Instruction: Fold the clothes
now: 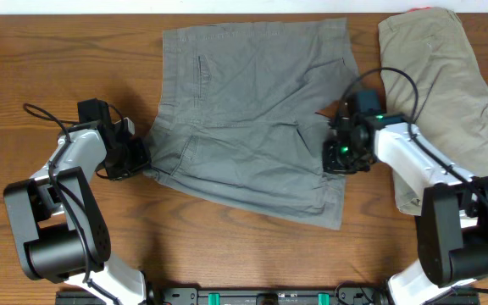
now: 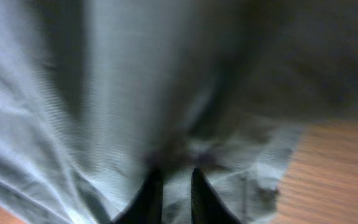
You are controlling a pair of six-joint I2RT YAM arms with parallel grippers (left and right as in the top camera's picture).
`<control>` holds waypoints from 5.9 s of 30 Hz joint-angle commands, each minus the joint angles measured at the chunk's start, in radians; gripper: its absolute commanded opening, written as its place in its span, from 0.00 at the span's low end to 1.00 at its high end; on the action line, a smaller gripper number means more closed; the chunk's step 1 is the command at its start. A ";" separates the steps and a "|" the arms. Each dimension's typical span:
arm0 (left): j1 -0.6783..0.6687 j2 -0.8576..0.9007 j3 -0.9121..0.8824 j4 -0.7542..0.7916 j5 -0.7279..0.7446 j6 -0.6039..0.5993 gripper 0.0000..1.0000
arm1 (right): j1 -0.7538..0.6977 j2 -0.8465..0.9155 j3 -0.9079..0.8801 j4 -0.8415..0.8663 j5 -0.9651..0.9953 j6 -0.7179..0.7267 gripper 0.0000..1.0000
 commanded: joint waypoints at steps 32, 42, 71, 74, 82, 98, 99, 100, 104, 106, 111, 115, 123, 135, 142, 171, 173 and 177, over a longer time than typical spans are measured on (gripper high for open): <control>0.012 -0.301 0.001 -0.138 -0.134 -0.031 0.40 | -0.081 -0.107 0.000 -0.236 -0.053 -0.201 0.19; 0.012 -0.315 -0.002 -0.172 -0.141 -0.031 0.63 | 0.080 -0.259 -0.024 -0.359 -0.024 -0.237 0.48; 0.012 -0.302 -0.199 0.001 -0.428 -0.629 0.62 | 0.388 -0.251 -0.247 -0.129 0.352 0.589 0.87; 0.012 -0.302 -0.240 0.068 -0.420 -0.664 0.62 | 0.388 -0.251 -0.259 -0.083 0.349 0.517 0.85; 0.012 -0.302 -0.253 0.091 -0.386 -0.621 0.62 | 0.388 -0.251 -0.265 -0.050 0.343 0.494 0.77; -0.074 -0.286 -0.259 0.146 -0.367 -0.466 0.61 | 0.388 -0.243 -0.390 0.068 0.198 0.433 0.64; -0.086 -0.281 -0.259 0.157 -0.367 -0.444 0.61 | 0.388 -0.243 -0.391 0.068 0.198 0.433 0.64; -0.098 -0.275 -0.259 0.168 -0.367 -0.423 0.61 | 0.388 -0.243 -0.392 0.067 0.198 0.433 0.64; -0.142 -0.242 -0.259 0.185 -0.367 -0.358 0.55 | 0.388 -0.243 -0.392 0.067 0.198 0.433 0.63; -0.153 -0.220 -0.259 0.185 -0.368 -0.318 0.54 | 0.388 -0.243 -0.392 0.066 0.198 0.432 0.63; -0.154 -0.157 -0.259 0.187 -0.369 -0.233 0.54 | 0.388 -0.243 -0.393 0.066 0.198 0.432 0.63; -0.154 -0.100 -0.259 0.214 -0.369 -0.223 0.47 | 0.388 -0.243 -0.393 0.066 0.199 0.424 0.63; -0.154 -0.048 -0.247 0.178 -0.368 -0.184 0.06 | 0.373 -0.244 -0.393 0.058 0.185 0.425 0.10; -0.154 -0.309 -0.195 -0.125 -0.367 -0.303 0.06 | 0.146 -0.254 -0.332 0.030 0.058 0.280 0.01; -0.154 -0.354 -0.195 -0.183 -0.367 -0.354 0.06 | -0.014 -0.254 -0.218 -0.018 0.122 0.092 0.01; -0.155 -1.097 -0.192 -0.542 -0.261 -0.428 0.06 | -0.110 -0.622 0.072 -0.449 0.222 -0.012 0.01; -0.155 -1.138 -0.192 -0.540 -0.262 -0.443 0.06 | -0.110 -0.645 0.072 -0.444 0.223 -0.012 0.01; -0.155 -1.159 -0.192 -0.497 -0.272 -0.444 0.06 | -0.109 -0.641 0.072 -0.349 0.222 -0.012 0.01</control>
